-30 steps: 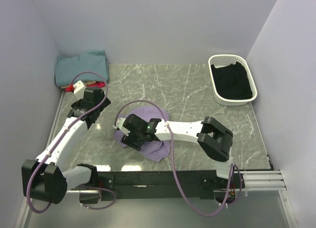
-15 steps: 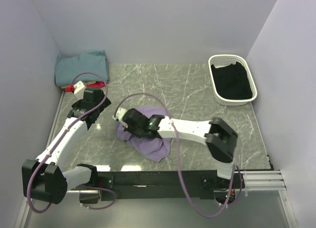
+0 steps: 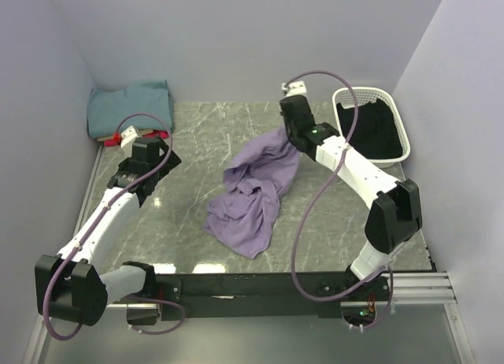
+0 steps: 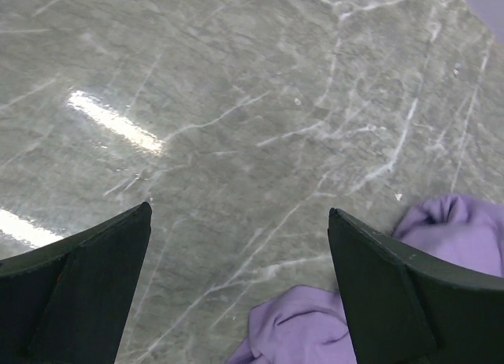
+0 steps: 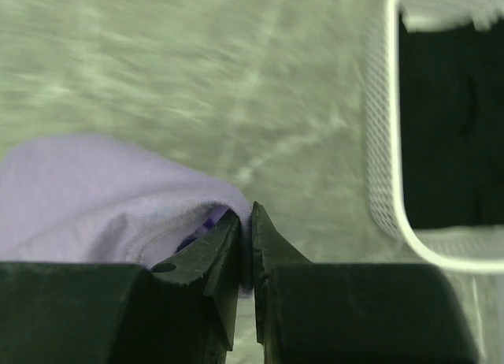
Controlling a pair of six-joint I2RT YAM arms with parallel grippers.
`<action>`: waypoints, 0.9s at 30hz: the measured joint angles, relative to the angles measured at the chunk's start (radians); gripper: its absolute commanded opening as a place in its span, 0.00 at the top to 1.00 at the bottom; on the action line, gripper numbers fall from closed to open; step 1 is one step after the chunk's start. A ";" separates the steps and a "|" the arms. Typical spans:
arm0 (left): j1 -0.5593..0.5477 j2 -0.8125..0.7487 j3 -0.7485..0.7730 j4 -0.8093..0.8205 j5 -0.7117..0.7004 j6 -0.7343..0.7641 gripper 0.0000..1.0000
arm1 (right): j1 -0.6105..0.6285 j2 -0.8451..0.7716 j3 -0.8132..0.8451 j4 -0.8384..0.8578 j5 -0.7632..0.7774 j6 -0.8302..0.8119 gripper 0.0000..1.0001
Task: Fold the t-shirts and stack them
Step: Move the tshirt to the center of the board, then flatten the tshirt out
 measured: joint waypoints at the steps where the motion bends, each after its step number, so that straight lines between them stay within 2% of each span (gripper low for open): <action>1: 0.000 0.000 0.000 0.006 0.010 0.003 0.01 | -0.026 0.006 -0.014 -0.004 0.008 0.011 0.86; 6: 0.000 0.008 0.000 0.039 0.060 0.032 0.00 | -0.161 0.045 -0.066 -0.055 0.009 0.094 0.85; 8: 0.000 0.016 0.000 0.054 0.086 0.048 0.01 | -0.206 0.054 -0.066 -0.074 0.000 0.125 0.72; 9: 0.000 0.020 0.000 0.062 0.099 0.055 0.01 | -0.225 0.057 -0.066 -0.082 0.003 0.140 0.55; 11: 0.000 0.034 0.000 0.081 0.132 0.069 0.01 | -0.245 0.061 -0.066 -0.097 0.010 0.158 0.32; 12: 0.000 0.043 0.000 0.090 0.150 0.072 0.01 | -0.247 0.062 -0.066 -0.100 0.011 0.172 0.28; 17: 0.000 0.089 -0.005 0.111 0.204 0.085 0.01 | -0.234 0.052 -0.066 -0.089 -0.051 0.175 0.27; 21: 0.000 0.097 -0.018 0.113 0.219 0.093 0.01 | -0.211 0.018 -0.055 -0.068 -0.230 0.166 0.29; 27: 0.000 0.114 -0.019 0.121 0.235 0.095 0.01 | -0.103 0.058 0.079 -0.087 -0.458 0.138 0.30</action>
